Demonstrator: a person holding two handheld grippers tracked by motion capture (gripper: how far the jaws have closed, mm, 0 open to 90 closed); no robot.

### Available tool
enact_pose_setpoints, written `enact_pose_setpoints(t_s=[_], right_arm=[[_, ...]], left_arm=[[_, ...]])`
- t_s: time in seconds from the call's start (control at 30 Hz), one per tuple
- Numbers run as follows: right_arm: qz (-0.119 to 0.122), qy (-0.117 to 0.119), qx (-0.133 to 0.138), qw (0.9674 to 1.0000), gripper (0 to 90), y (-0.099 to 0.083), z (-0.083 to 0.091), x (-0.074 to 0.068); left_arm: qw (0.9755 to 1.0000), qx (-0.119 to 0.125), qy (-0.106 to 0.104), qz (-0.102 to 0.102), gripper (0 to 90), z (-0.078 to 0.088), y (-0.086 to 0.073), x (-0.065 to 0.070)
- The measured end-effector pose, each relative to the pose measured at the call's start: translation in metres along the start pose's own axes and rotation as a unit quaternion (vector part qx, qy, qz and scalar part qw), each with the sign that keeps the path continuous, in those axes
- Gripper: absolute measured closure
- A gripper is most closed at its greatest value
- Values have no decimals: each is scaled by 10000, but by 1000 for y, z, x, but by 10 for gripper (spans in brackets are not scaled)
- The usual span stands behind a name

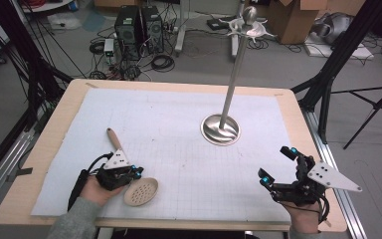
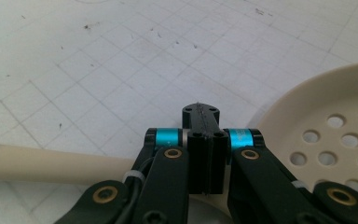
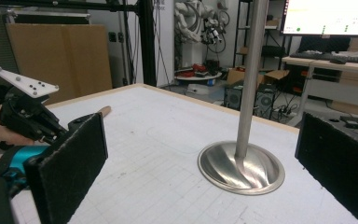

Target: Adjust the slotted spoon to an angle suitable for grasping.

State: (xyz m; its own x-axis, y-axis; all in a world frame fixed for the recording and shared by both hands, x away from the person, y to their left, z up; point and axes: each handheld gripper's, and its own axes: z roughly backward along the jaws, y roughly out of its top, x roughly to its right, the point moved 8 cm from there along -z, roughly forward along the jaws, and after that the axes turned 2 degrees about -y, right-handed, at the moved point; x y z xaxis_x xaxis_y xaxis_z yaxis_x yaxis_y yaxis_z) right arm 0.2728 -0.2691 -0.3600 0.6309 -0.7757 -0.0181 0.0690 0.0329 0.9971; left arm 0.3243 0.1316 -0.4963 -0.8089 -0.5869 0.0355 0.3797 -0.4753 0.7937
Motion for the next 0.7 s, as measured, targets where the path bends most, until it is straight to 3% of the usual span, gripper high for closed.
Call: enact_pose_setpoints(t_s=[0.33, 0.7], right_arm=[[-23, -16, -58, 10000, 11, -3, 3, -1], [17, 8, -89, 10000, 11, -4, 1, -4]], left_arm=[[9997, -10, -233, 16, 897, 21, -16, 0], [9999, 69, -88, 65, 896, 43, -32, -1]])
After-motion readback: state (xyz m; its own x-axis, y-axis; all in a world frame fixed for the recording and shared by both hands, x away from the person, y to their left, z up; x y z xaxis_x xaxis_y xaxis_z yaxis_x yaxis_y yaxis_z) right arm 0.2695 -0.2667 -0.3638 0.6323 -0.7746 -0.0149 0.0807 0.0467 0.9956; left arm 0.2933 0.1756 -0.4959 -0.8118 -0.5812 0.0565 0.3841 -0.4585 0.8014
